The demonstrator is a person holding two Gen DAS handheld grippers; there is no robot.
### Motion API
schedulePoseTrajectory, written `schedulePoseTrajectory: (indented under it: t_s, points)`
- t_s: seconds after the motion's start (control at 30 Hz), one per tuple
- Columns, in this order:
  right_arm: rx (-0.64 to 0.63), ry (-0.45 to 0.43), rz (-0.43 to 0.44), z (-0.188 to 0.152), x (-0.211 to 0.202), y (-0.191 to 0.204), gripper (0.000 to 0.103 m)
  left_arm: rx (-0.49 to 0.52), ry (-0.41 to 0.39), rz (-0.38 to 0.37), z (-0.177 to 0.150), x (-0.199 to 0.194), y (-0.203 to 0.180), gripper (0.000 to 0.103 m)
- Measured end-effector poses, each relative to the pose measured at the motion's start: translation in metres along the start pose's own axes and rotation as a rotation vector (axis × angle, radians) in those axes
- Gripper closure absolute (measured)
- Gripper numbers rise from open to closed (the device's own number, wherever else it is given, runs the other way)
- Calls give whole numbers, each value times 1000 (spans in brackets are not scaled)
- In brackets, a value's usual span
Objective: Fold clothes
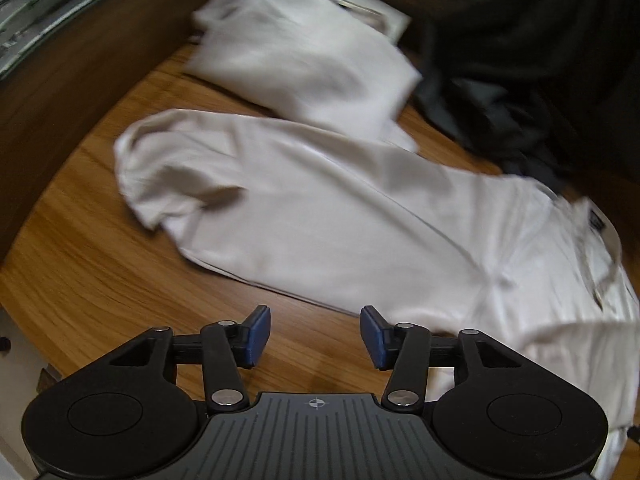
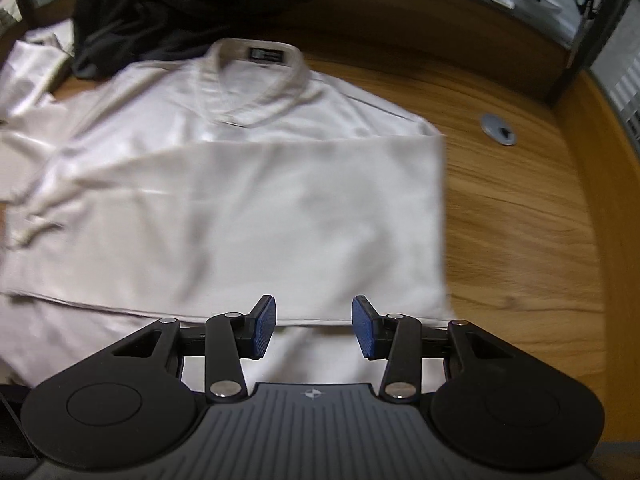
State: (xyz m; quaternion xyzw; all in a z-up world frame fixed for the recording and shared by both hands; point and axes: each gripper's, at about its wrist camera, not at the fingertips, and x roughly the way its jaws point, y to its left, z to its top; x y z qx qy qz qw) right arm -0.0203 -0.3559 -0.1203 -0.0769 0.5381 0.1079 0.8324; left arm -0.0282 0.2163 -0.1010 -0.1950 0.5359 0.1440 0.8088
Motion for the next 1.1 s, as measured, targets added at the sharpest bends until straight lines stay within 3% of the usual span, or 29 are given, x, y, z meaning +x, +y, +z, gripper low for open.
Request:
schedulePoseTrajectory:
  t_s: [0.13, 0.23, 0.53, 0.77, 0.9, 1.1]
  points:
    - [40, -5, 81, 16, -16, 47, 56, -8, -17, -7, 19, 2, 36, 46]
    - [-23, -39, 147, 35, -27, 100, 56, 7, -9, -38, 28, 6, 60, 45]
    - [-444, -83, 357, 97, -9, 300, 56, 72, 17, -115, 22, 7, 100, 44]
    - [-770, -104, 434, 114, 16, 438, 55, 82, 51, -125, 6, -4, 119, 41]
    - [-898, -118, 469, 118, 27, 497, 53, 104, 65, -100, -6, -9, 125, 40]
    - [-986, -119, 502, 122, 40, 554, 53, 117, 68, -74, -21, -19, 137, 37]
